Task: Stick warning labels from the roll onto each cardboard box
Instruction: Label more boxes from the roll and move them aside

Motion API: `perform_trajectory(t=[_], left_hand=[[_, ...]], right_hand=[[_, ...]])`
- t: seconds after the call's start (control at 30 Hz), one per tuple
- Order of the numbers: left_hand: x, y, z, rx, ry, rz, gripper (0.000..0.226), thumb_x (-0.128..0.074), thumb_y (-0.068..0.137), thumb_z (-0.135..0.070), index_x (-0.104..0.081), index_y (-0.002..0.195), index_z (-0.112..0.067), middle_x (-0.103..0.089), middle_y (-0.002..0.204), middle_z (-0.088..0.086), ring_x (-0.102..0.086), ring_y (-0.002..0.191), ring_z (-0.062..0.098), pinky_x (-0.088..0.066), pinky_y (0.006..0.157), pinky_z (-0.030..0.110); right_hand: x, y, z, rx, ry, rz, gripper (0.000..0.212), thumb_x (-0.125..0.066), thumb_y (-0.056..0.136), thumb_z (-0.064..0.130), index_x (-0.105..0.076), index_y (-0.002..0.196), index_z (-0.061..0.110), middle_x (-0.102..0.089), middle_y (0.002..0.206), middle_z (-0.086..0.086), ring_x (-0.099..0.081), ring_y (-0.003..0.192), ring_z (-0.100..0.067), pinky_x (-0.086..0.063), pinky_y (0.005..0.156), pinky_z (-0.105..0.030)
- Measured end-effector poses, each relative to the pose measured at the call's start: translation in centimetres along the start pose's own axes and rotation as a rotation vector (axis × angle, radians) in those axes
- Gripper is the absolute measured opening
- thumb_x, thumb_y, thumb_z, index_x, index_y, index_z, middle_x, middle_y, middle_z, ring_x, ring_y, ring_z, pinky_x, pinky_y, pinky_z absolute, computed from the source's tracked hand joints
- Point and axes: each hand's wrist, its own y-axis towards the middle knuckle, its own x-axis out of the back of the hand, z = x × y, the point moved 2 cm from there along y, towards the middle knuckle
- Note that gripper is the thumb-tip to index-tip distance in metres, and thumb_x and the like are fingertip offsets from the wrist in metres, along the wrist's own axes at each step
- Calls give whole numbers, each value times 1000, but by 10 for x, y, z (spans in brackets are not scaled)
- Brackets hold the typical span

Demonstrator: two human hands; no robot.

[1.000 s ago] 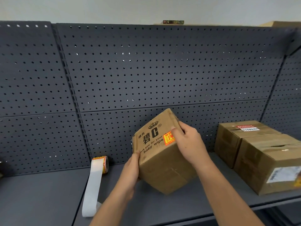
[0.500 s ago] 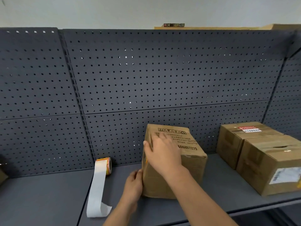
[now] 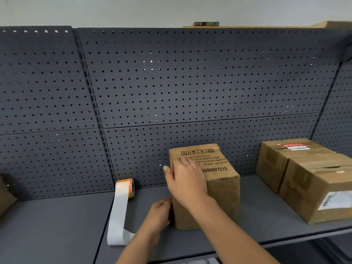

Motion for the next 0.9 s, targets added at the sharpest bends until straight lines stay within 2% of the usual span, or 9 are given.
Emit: perform_trajectory(t=[0.07, 0.1, 0.17, 0.3, 0.43, 0.57, 0.63, 0.7, 0.9], left_hand=[[4, -3, -9, -34, 19, 18, 28, -44, 109, -13, -72, 113, -11, -76, 104, 11, -68, 97, 20, -57, 81, 37], [6, 0, -14, -75, 7, 21, 27, -47, 108, -12, -71, 120, -10, -76, 109, 16, -69, 102, 24, -58, 89, 43], [12, -3, -28, -159, -12, -15, 24, -50, 108, -16, -66, 126, -15, -73, 116, 12, -67, 109, 23, -56, 93, 38], [13, -13, -63, -333, -3, -67, 25, -51, 108, -24, -59, 131, -28, -67, 123, -6, -63, 117, 11, -51, 102, 31], [-6, -24, -87, -407, 28, 7, 27, -51, 108, -32, -51, 135, -33, -64, 118, -19, -58, 108, -4, -46, 84, 19], [-21, -23, -93, -374, 63, -15, 53, -48, 106, -51, -44, 153, -27, -62, 134, -11, -58, 115, 8, -42, 94, 28], [-25, -20, -91, -362, 87, -31, 53, -45, 106, -54, -46, 151, -25, -62, 132, -9, -58, 115, 11, -41, 95, 29], [-28, -20, -87, -363, 97, -42, 50, -41, 108, -52, -49, 148, -24, -61, 124, -10, -57, 109, 9, -40, 93, 27], [-25, -12, -82, -362, 76, -58, 47, -38, 109, -50, -49, 147, -24, -62, 123, -10, -57, 109, 9, -40, 94, 28]], right_hand=[[18, -4, -6, 5, 220, -42, 44, -41, 106, 51, -62, 123, 18, -63, 127, -1, -56, 123, -23, -48, 100, -39], [28, -5, -13, 2, 312, -66, 43, -44, 106, 50, -62, 128, 19, -62, 129, 3, -56, 123, -19, -49, 100, -36], [49, -7, -34, -36, 422, -151, 41, -50, 105, 44, -59, 138, 22, -61, 134, 7, -58, 122, -15, -52, 104, -36], [67, -1, -97, -203, 508, -326, 26, -56, 102, 31, -65, 125, 22, -64, 120, 3, -61, 109, -15, -56, 90, -38], [49, 0, -140, -356, 545, -224, 36, -58, 102, 35, -60, 133, 17, -62, 121, 0, -60, 111, -18, -48, 85, -33], [26, -11, -152, -462, 722, -137, 42, -58, 100, 50, -60, 130, 20, -63, 114, 9, -60, 106, -13, -51, 88, -37], [19, -16, -153, -479, 858, -140, 36, -59, 99, 54, -68, 117, 24, -71, 108, 10, -66, 102, -12, -56, 92, -42], [17, -20, -150, -471, 985, -138, 28, -62, 99, 50, -73, 106, 25, -77, 100, 9, -72, 95, -11, -58, 87, -39], [13, -18, -140, -447, 1077, -179, 21, -65, 100, 41, -77, 102, 23, -80, 97, 9, -75, 89, -6, -58, 81, -33]])
